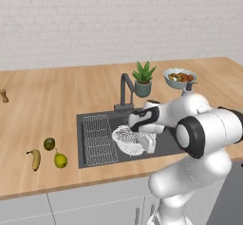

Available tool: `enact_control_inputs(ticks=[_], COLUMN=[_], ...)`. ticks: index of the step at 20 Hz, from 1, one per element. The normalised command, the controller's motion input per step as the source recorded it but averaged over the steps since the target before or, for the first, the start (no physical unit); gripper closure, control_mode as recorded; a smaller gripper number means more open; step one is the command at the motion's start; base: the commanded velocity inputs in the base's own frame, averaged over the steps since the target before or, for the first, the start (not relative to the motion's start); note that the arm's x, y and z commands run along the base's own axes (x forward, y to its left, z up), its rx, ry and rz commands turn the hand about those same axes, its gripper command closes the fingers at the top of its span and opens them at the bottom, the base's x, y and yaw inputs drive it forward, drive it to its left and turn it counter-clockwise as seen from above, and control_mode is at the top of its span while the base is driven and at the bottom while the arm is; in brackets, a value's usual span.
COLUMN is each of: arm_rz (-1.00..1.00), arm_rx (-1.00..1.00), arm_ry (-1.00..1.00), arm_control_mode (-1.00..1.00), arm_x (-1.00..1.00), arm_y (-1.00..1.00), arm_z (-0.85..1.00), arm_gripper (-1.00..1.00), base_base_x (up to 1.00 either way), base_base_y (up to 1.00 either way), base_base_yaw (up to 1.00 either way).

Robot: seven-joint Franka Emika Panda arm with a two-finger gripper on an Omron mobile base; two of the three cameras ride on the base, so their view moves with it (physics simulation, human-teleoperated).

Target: Put the colander in the sink, put the banana, pear, kiwi in the colander, and turn on the sink faucet and pour water over the colander.

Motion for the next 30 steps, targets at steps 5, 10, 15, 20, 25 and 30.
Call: enact_control_inputs(ticks=[5,10,15,20,25,30], arm_rz=[0.00,0.00,0.00,0.00,0.00,0.00], arm_rx=[0.00,0.00,0.00,0.00,0.00,0.00], arm_ry=[0.00,-0.11,-0.20,-0.24,-0.12,0.00], arm_control_mode=[-1.00,-1.00,-1.00,-1.00,-1.00,-1.00], arm_x=[0.05,0.13,0.06,-0.06,-0.03,0.00], arm_y=[0.15,0.05,0.00,0.00,0.00,0.00], arm_z=[-0.43,-0.28,-0.23,-0.10,-0.05,-0.09], arm_gripper=[1.00,1.00,1.00,1.00,1.00,1.00], base_base_x=[0.00,0.00,0.00,0.00,0.00,0.00], base_base_y=[0.00,0.00,0.00,0.00,0.00,0.00], base_base_yaw=[0.00,0.00,0.00,0.00,0.00,0.00])
